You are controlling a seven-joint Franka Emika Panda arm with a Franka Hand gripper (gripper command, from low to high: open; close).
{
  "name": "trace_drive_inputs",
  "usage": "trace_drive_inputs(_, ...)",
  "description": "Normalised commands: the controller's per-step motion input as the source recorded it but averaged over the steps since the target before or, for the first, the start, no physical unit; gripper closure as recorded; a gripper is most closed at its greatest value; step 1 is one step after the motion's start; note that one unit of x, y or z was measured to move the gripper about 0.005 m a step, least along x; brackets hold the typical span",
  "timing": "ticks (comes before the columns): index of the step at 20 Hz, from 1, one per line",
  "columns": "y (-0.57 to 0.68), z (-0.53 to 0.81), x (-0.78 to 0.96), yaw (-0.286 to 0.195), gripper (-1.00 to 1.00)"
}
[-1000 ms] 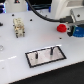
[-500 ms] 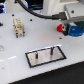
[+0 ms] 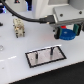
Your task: Insert the blue gear onto the right peg, followed by the red gear
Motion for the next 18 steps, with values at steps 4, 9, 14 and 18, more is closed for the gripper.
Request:
trace_drive_inputs(4,-0.36,0.01,0.42,0.000,1.00)
trace_drive_inputs(9,-0.29,0.00,0.38,0.000,1.00)
trace_drive_inputs(14,-0.24,0.00,0.36,0.000,1.00)
trace_drive_inputs(18,-0.14,0.00,0.41,0.000,1.00)
